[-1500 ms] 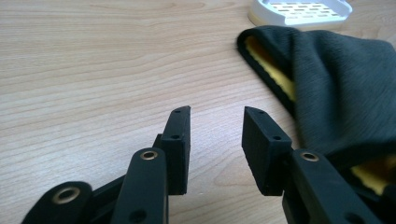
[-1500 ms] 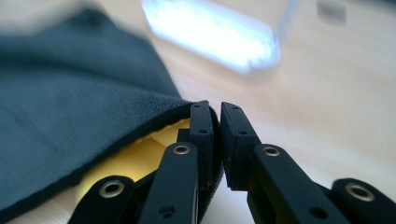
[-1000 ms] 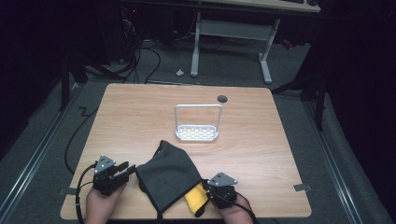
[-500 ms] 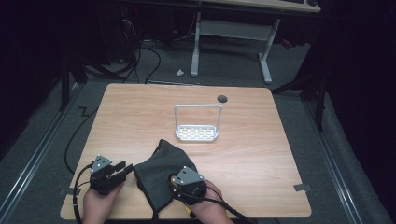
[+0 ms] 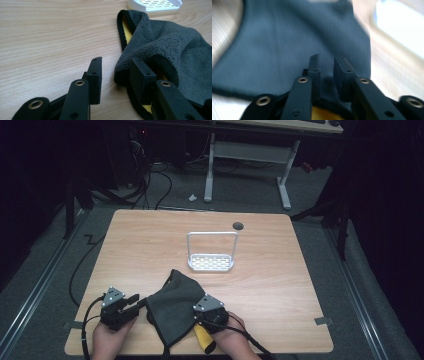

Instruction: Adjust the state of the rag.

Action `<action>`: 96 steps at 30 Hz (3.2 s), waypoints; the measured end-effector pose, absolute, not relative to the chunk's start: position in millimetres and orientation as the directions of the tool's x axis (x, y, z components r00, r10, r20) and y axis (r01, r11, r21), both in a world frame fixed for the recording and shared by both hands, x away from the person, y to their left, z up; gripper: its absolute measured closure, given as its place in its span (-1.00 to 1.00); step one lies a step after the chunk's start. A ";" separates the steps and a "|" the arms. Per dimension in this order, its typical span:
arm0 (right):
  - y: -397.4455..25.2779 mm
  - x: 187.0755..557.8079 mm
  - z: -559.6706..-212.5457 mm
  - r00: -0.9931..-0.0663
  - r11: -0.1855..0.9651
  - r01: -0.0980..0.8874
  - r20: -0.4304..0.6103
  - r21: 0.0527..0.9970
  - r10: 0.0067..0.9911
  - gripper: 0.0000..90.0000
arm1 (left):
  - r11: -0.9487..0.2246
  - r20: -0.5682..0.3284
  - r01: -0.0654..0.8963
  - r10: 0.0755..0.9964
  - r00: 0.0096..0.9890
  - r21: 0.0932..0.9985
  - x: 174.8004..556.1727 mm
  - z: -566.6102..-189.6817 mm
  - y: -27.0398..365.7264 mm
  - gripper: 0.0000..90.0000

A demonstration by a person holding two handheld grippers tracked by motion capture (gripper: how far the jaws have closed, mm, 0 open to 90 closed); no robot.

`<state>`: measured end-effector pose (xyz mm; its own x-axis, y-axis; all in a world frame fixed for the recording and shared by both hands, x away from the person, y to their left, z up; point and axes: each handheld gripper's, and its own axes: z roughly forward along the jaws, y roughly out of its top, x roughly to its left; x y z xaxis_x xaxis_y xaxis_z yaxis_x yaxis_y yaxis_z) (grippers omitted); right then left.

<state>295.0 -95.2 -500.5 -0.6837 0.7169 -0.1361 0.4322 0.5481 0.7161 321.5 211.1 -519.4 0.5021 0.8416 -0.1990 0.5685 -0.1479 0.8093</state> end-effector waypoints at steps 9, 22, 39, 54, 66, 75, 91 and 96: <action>-142.9 254.4 -519.6 -0.652 0.503 0.507 -0.071 0.700 0.755 0.85 | -0.120 -0.213 0.577 0.853 0.476 0.808 324.0 -518.5 219.0 0.38; -79.3 315.4 -478.5 -0.692 0.462 0.432 -0.044 0.774 0.720 0.12 | -0.081 -0.237 0.585 0.864 0.445 0.807 325.2 -519.1 232.1 0.38; -142.9 304.2 -451.5 -0.573 0.382 0.368 -0.117 0.848 0.811 0.87 | -0.309 -0.158 0.544 0.744 0.649 0.780 305.2 -518.3 150.1 0.12; -213.8 286.9 -488.0 -0.463 0.291 0.498 -0.033 0.817 0.886 0.87 | -0.391 -0.094 0.534 0.736 0.671 0.750 354.8 -519.3 80.7 0.20; -232.5 292.2 -497.5 -0.415 0.260 0.521 -0.025 0.813 0.909 0.90 | -0.492 0.088 0.499 0.769 0.633 0.713 325.7 -526.7 121.5 0.77; -236.0 320.1 -518.5 -0.352 0.252 0.594 -0.034 0.764 0.935 0.73 | -0.488 0.111 0.522 0.796 0.595 0.700 300.4 -525.7 153.9 0.90; -117.4 281.2 -509.4 -0.678 0.483 0.461 -0.057 0.745 0.733 0.14 | -0.426 0.022 0.550 0.804 0.594 0.719 298.8 -527.0 158.5 0.89; -100.7 282.0 -524.4 -0.705 0.565 0.449 -0.115 0.692 0.700 0.70 | -0.412 0.001 0.555 0.804 0.595 0.722 299.9 -527.5 160.6 0.89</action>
<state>282.0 -100.7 -524.4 -0.7045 0.7004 -0.1145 0.4492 0.5650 0.6921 299.9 160.6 -527.5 0.5946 0.8040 0.0013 0.5554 -0.4120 0.7223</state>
